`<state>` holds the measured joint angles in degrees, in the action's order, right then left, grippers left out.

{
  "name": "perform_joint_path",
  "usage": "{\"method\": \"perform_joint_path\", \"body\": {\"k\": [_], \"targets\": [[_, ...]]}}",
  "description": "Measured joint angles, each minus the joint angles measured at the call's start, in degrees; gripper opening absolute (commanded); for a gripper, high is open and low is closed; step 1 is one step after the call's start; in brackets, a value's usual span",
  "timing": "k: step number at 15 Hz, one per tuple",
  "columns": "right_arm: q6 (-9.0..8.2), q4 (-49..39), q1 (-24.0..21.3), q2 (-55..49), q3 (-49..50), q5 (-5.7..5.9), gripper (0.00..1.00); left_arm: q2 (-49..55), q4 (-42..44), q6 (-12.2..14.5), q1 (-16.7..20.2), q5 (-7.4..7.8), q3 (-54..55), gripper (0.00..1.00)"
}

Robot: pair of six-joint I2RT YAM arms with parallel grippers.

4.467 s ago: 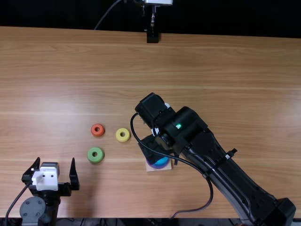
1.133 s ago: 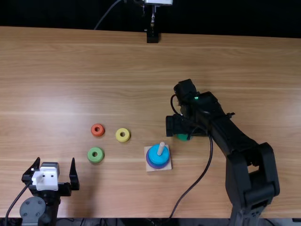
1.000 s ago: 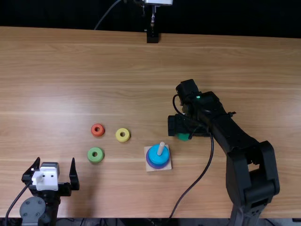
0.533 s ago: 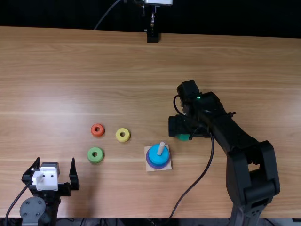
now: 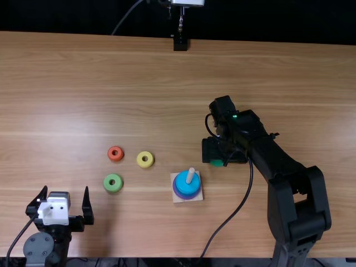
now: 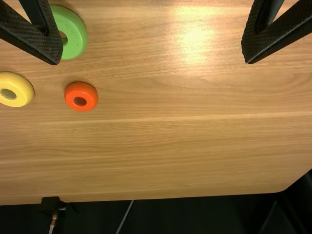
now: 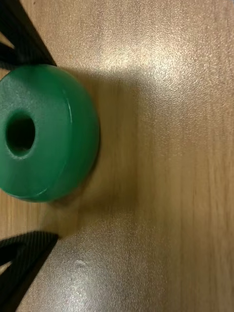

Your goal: Build the Hanoi tower: stack the rings onto the peg from bottom to top in this color order: purple, dark blue, light blue, dark green, light green, yellow, orange.

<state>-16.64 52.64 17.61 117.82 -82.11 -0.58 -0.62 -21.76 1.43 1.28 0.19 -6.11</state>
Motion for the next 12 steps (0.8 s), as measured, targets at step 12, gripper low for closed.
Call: {"method": "perform_joint_path", "body": {"k": [12], "targets": [[1.29,-0.9,2.8,-9.7,-0.1,3.19,0.00,0.0,0.0,0.0,0.0,0.00,0.0,1.00]]}}
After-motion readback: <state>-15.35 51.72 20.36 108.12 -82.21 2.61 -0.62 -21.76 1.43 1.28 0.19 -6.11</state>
